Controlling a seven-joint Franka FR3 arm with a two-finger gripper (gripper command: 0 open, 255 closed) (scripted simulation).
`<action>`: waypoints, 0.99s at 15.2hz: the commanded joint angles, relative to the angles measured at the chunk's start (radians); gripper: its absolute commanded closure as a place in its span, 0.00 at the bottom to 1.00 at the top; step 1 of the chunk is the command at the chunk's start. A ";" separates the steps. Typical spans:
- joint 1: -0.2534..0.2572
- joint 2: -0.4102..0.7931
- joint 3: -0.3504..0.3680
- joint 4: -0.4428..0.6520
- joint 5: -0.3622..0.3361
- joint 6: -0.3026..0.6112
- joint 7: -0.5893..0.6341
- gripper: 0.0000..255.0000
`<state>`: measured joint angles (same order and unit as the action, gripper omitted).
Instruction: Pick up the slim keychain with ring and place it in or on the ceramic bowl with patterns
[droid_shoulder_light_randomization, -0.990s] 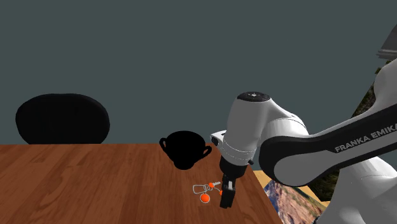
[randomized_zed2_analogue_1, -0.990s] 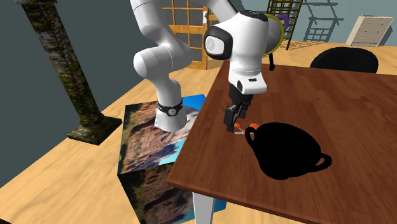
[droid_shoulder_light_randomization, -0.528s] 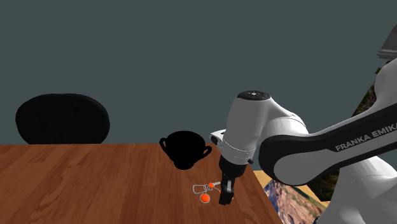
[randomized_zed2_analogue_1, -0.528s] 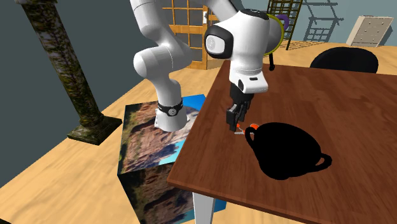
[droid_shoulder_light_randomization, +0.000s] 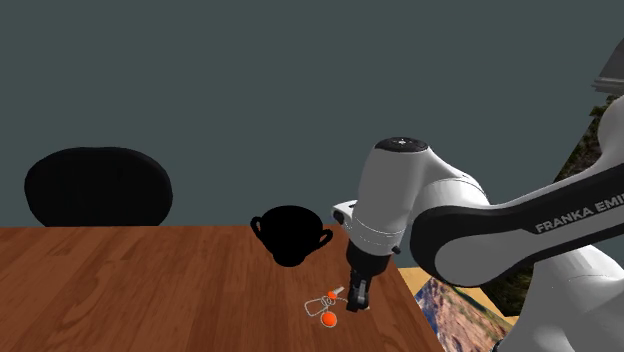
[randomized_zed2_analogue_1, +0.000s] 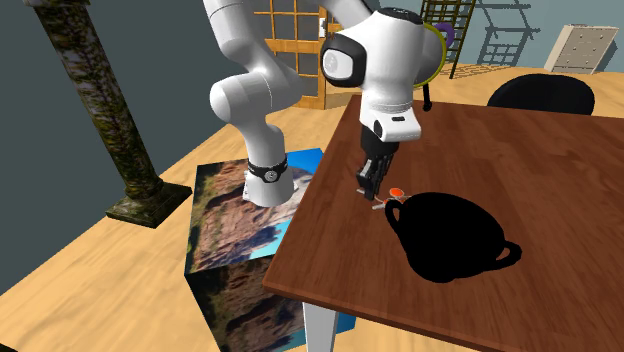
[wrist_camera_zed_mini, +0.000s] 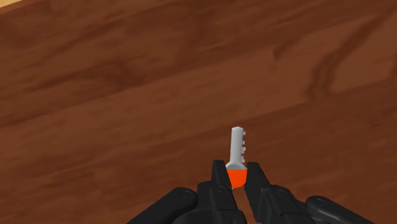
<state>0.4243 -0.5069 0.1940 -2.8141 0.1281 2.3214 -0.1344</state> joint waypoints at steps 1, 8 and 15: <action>-0.001 -0.018 -0.004 0.015 -0.002 -0.036 -0.001 1.00; -0.001 -0.084 -0.015 0.071 -0.008 -0.157 -0.002 1.00; -0.003 -0.130 -0.025 0.138 -0.015 -0.271 -0.002 1.00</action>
<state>0.4217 -0.6327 0.1697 -2.6892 0.1141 2.0687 -0.1366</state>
